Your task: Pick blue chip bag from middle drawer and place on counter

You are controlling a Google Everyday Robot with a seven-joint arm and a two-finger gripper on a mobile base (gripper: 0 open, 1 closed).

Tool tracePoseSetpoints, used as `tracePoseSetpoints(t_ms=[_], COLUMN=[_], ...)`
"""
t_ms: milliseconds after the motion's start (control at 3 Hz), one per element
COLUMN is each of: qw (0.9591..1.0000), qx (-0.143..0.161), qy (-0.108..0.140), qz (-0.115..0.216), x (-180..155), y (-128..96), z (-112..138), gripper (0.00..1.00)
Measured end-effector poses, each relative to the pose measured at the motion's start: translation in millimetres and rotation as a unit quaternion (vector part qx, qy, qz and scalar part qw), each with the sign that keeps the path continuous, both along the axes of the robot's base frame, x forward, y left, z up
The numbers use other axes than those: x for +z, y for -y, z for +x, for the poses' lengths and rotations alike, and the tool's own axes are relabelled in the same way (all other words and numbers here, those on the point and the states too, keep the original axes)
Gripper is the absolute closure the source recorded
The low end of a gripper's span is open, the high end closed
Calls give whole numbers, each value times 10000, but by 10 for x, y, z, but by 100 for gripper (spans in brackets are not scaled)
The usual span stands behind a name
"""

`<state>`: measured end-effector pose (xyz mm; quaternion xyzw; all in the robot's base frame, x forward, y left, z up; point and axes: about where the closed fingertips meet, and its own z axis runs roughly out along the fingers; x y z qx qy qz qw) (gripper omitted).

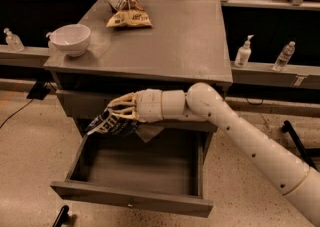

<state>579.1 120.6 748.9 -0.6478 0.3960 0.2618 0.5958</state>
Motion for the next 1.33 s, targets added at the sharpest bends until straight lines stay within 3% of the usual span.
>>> tracePoseSetpoints(t_ms=[333,667,1000,1333], qw=[9986,9952,9937,9942], qx=[249,278,86,-161], qy=[45,106,69,-111], qz=[-466,-932,-1111,-1054], x=[459,838,1075,1208], y=[77,141,310,590], z=[-25,-114,-76,178], gripper=[100,100,100,100])
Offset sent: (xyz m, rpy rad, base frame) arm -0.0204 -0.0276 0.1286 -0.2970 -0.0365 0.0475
